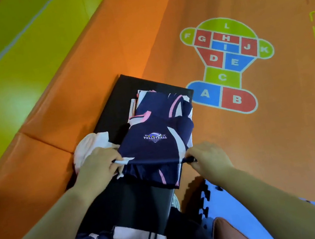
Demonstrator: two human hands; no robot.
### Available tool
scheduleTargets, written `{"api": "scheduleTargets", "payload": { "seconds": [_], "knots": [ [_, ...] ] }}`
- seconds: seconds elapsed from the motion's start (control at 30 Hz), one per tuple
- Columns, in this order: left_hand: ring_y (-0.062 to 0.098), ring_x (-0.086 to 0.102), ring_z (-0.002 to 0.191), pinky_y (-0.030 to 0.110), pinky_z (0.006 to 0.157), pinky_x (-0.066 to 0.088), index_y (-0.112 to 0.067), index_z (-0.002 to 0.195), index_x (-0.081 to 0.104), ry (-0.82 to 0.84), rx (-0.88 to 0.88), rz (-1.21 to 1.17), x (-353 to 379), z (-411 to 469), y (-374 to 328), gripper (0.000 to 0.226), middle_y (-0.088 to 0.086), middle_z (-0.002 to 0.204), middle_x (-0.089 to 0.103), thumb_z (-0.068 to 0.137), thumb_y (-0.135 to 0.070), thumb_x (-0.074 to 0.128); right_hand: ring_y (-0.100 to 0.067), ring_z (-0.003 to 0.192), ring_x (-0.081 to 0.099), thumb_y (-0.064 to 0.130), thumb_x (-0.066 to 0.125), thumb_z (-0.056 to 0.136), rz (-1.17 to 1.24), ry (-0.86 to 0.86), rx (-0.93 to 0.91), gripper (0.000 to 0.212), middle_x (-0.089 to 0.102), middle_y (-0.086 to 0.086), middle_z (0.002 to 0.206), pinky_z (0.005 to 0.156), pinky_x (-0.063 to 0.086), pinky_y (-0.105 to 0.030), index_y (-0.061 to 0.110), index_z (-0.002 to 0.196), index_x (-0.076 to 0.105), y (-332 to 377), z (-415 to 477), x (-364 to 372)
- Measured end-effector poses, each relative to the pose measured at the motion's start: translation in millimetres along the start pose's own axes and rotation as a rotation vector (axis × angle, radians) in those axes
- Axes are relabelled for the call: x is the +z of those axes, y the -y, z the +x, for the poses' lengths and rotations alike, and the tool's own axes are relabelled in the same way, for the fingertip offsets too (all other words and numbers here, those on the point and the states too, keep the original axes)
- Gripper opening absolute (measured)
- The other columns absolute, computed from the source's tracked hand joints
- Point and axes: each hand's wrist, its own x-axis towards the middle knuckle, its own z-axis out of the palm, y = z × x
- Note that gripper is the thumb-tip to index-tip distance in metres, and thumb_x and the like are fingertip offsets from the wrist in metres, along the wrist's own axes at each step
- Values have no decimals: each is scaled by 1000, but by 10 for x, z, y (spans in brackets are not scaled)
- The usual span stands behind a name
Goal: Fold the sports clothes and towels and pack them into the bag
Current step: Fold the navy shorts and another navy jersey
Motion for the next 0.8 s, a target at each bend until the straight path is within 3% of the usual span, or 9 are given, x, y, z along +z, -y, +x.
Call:
{"api": "scheduleTargets", "payload": {
  "seconds": [0.07, 0.13, 0.27, 0.33, 0.37, 0.47, 0.67, 0.8],
  "knots": [
    [18, 55, 82, 42, 71, 48, -29, 78, 67, 100, -32, -12, 304, -189, 148, 13, -6, 82, 64, 81, -17, 67, -21, 48, 55, 24, 68, 49, -33, 203, 42, 11, 54, 6, 51, 43, 35, -25, 28, 57, 63, 99, -204, 373],
    [22, 56, 84, 42, 72, 48, -22, 80, 68, 175, -43, -15, 557, -357, 233, 8, -2, 83, 65, 80, -15, 70, -17, 44, 53, 27, 63, 42, -115, 276, -12, 11, 52, 7, 48, 39, 33, -23, 29, 53, 62, 141, -329, 762],
    [21, 55, 88, 38, 75, 47, -26, 81, 64, 298, -121, -51, 907, -652, 377, 8, -3, 82, 58, 81, -20, 69, -15, 49, 54, 30, 81, 41, -108, 336, -23, 23, 52, 9, 52, 42, 24, -23, 32, 58, 67, 161, -529, 1208],
    [15, 53, 89, 32, 76, 45, -29, 82, 63, 347, -118, -49, 937, -718, 400, 7, -5, 80, 57, 82, -22, 67, -18, 61, 59, 36, 83, 54, -55, 312, 10, 20, 59, 8, 64, 47, 36, -28, 32, 71, 71, 188, -593, 1246],
    [13, 51, 88, 30, 75, 44, -29, 82, 63, 366, -110, -46, 939, -730, 404, 6, -7, 79, 56, 83, -24, 67, -22, 74, 60, 36, 76, 68, 20, 300, 28, 16, 63, 6, 76, 58, 42, -32, 31, 83, 73, 188, -606, 1260],
    [12, 49, 86, 30, 73, 43, -27, 87, 64, 372, -76, -37, 892, -677, 362, 1, -11, 76, 54, 87, -26, 63, -23, 99, 53, 33, 58, 89, 132, 338, 69, 21, 62, 4, 104, 82, 44, -35, 28, 107, 67, 147, -589, 1221],
    [14, 56, 79, 34, 69, 46, -27, 89, 63, 328, -123, -111, 799, -255, 317, 5, -9, 84, 61, 90, -25, 59, -20, 100, 55, 27, 61, 88, 333, 302, 189, 19, 63, 3, 102, 81, 45, -34, 25, 106, 67, -50, -264, 1143],
    [17, 58, 77, 34, 72, 50, -27, 92, 61, 285, -142, -139, 783, 234, 300, 8, -7, 84, 64, 91, -21, 57, -21, 102, 55, 24, 58, 91, 357, 261, 237, 23, 61, 2, 112, 82, 45, -33, 22, 113, 64, -246, 99, 1047]
  ]
}}
